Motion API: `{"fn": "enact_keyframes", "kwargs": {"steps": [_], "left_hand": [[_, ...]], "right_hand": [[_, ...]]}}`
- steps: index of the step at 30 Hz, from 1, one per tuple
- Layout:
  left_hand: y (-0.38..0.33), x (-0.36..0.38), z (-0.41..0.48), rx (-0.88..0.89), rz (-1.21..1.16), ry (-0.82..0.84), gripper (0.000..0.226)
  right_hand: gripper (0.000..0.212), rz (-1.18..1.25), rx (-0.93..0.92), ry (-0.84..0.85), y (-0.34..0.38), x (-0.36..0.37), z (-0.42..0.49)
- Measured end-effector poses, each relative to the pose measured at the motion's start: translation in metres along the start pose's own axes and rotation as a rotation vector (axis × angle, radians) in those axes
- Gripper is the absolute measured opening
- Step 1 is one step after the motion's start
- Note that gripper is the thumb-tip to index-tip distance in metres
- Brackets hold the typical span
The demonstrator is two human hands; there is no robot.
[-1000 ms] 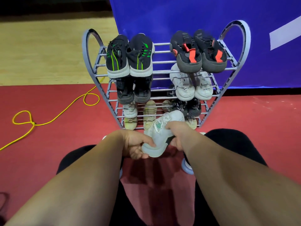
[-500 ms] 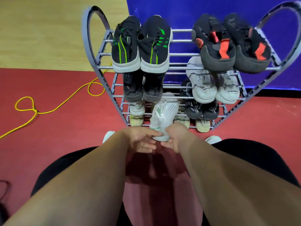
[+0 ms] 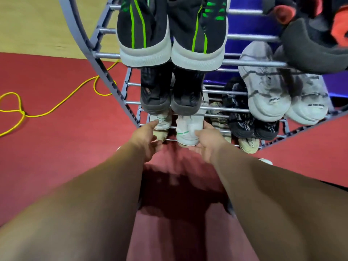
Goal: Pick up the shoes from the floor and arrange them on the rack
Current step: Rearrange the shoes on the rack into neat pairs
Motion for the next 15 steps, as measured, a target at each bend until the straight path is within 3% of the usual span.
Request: {"fn": "enact_keyframes", "kwargs": {"steps": [6,8,15], "left_hand": [[-0.015,0.019,0.025,0.023,-0.087,0.057,0.048],[-0.016,0.020,0.031,0.026,-0.094,0.020,0.039],[-0.012,0.025,0.036,0.026,-0.128,0.002,0.019]], "right_hand": [[0.044,0.048,0.021,-0.083,-0.002,0.007,0.027],[0.032,0.073,0.049,-0.054,-0.008,0.010,0.025],[0.047,0.174,0.006,-0.078,-0.013,0.022,0.037]]}}
Point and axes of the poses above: each hand's wrist, its own z-axis towards the middle knuckle, its own x-axis out of the palm, y = z × x, the point moved 6 cm from there along z, towards the middle knuckle, and after that the axes turned 9 degrees about z, right-handed, at the moved point
